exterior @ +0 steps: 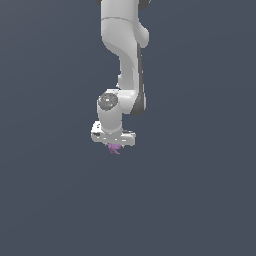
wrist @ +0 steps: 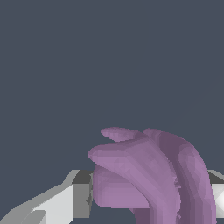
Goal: Pick up the object and move it to a goal position.
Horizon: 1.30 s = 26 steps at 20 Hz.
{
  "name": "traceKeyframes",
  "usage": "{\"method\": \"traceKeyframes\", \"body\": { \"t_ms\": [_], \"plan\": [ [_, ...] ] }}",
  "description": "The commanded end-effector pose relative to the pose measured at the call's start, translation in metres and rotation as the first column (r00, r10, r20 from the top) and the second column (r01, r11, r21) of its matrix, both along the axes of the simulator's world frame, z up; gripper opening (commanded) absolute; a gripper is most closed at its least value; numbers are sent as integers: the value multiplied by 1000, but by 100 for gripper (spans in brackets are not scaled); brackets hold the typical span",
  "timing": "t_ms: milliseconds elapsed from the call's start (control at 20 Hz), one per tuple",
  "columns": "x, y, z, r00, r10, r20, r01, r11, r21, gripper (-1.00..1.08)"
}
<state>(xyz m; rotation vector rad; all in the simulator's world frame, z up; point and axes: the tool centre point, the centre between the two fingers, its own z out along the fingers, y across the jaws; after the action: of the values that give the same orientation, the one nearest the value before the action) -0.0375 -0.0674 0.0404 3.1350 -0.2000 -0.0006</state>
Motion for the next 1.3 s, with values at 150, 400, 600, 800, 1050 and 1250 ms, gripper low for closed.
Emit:
{"method": "traceKeyframes", "body": {
  "t_ms": [150, 400, 600, 800, 1050, 1250],
  "plan": [
    [0, 0, -1, 1000, 0, 0, 0, 1000, 0, -100],
    [0, 0, 0, 1000, 0, 1, 0, 1000, 0, -100],
    [5, -2, 4, 1000, -10, 12, 10, 1000, -4, -100],
    [20, -7, 17, 998, -39, 46, 40, 999, -17, -100],
    [49, -19, 45, 988, -98, 119, 103, 994, -42, -100],
    [77, -33, 79, 967, -159, 200, 174, 983, -63, -100]
  ]
}}
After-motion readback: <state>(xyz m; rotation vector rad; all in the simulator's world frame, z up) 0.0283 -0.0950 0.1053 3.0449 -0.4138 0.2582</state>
